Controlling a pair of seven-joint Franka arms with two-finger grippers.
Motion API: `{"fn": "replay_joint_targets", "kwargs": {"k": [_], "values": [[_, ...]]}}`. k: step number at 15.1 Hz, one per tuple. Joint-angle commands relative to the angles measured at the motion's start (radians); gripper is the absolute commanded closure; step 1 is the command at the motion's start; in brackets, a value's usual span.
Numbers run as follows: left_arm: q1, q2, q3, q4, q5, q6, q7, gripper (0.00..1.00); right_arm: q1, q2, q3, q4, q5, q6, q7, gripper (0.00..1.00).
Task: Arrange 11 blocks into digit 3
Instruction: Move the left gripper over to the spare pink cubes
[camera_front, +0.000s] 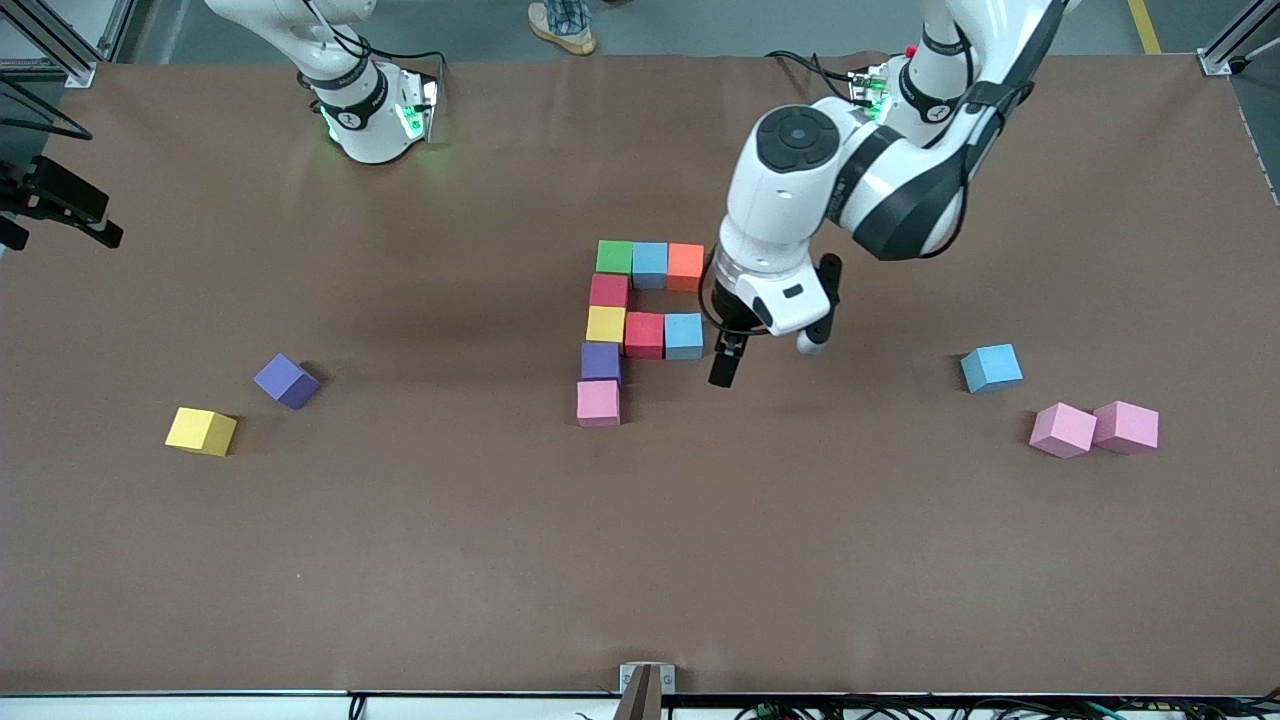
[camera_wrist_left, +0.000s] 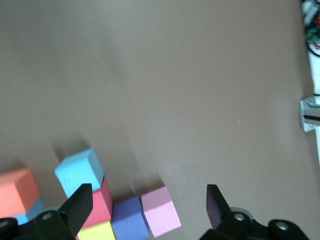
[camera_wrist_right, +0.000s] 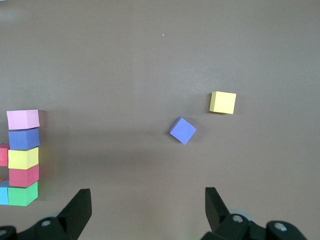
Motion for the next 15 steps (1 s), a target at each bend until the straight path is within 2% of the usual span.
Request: {"fn": "replay_joint_targets", "kwargs": {"k": [1,3,7,11,15], "values": [[0.037,-0.008,-0.009,0.026,-0.005,-0.024,0.184,0.0,-0.01,-0.001,0.007,0.004,-0.009,0.002,0.0,0.0],[0.089,-0.011,-0.012,0.038,-0.005,-0.06,0.342,0.0,-0.01,-0.001,0.007,0.004,-0.009,0.002,0.0,0.0],[0.17,-0.025,-0.012,0.08,-0.005,-0.229,0.648,0.0,-0.011,-0.001,0.007,0.004,-0.009,0.002,0.0,0.0],[0.268,-0.039,-0.01,0.067,-0.006,-0.33,0.979,0.0,-0.01,-0.001,0.007,0.004,-0.009,0.002,0.0,0.0],[0.397,-0.059,-0.012,0.014,-0.005,-0.354,1.31,0.0,-0.01,-0.001,0.007,0.004,-0.008,0.002,0.0,0.0]]}}
